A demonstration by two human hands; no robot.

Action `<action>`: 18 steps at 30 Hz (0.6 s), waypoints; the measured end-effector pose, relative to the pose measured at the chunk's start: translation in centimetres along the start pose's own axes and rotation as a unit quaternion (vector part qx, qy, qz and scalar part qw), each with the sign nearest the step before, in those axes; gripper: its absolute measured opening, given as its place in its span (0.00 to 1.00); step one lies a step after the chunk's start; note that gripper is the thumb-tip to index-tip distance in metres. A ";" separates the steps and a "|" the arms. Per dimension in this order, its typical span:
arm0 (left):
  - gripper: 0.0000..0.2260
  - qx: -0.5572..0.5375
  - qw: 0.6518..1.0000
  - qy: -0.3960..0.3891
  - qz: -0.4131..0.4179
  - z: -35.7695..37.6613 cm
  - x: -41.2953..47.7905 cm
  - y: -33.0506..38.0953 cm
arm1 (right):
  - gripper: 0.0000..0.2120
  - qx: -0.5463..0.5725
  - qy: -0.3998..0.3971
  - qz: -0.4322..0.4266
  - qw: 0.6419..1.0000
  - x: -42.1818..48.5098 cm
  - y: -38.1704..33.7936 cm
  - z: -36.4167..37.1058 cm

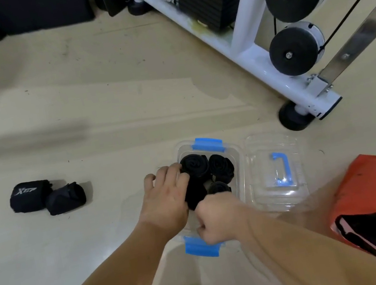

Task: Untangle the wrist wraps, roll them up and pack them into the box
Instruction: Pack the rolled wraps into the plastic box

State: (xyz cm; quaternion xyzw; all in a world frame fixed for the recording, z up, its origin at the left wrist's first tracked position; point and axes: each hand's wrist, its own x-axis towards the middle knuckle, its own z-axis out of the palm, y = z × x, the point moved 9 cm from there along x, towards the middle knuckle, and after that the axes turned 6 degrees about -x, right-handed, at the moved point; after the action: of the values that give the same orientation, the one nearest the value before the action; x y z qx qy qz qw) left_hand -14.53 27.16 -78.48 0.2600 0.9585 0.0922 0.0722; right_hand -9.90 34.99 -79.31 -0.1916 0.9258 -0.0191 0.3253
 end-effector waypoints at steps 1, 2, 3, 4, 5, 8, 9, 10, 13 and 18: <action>0.28 -0.019 1.000 -0.006 -0.022 -0.1 -0.4 -0.7 | 0.10 0.021 -0.031 0.001 0.999 -0.2 -0.6 0.4; 0.31 -0.034 0.998 -0.023 -0.048 -0.2 -0.9 -1.5 | 0.06 0.053 -0.052 0.009 0.997 -0.1 -1.1 1.0; 0.33 -0.047 0.995 -0.049 -0.077 -0.2 -1.6 -2.2 | 0.01 0.083 -0.069 0.021 0.994 0.1 -1.4 1.7; 0.33 -0.068 0.987 -0.087 -0.113 0.1 -2.4 -2.9 | 0.05 0.107 -0.081 0.038 0.990 0.4 -1.5 2.2; 0.33 -0.097 0.977 -0.120 -0.149 0.7 -3.3 -3.5 | 0.10 0.120 -0.089 0.050 0.988 0.5 -1.5 2.4; 0.33 -0.228 0.930 -0.189 -0.219 3.0 -5.7 -3.3 | 0.24 0.117 -0.096 0.070 0.986 0.9 -1.5 2.4; 0.34 -0.252 0.919 -0.197 -0.231 3.5 -6.2 -3.1 | 0.28 0.111 -0.098 0.075 0.986 0.9 -1.5 2.4; 0.34 -0.265 0.912 -0.202 -0.241 4.0 -6.5 -3.2 | 0.32 0.102 -0.096 0.069 0.988 1.0 -1.6 2.3; 0.34 -0.267 0.906 -0.217 -0.246 4.9 -6.4 -3.6 | 0.39 0.096 -0.100 0.069 0.988 1.5 -1.9 2.3; 0.33 -0.300 0.905 -0.212 -0.215 4.2 -6.5 -4.3 | 0.10 0.095 -0.180 0.100 0.974 2.6 -1.6 0.9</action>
State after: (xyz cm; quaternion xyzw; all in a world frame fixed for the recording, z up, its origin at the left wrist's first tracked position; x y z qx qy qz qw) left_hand -10.30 20.76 -82.92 0.0266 0.8802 0.3005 0.3664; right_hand -10.63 32.63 -81.28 -0.0664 0.8606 -0.0395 0.5034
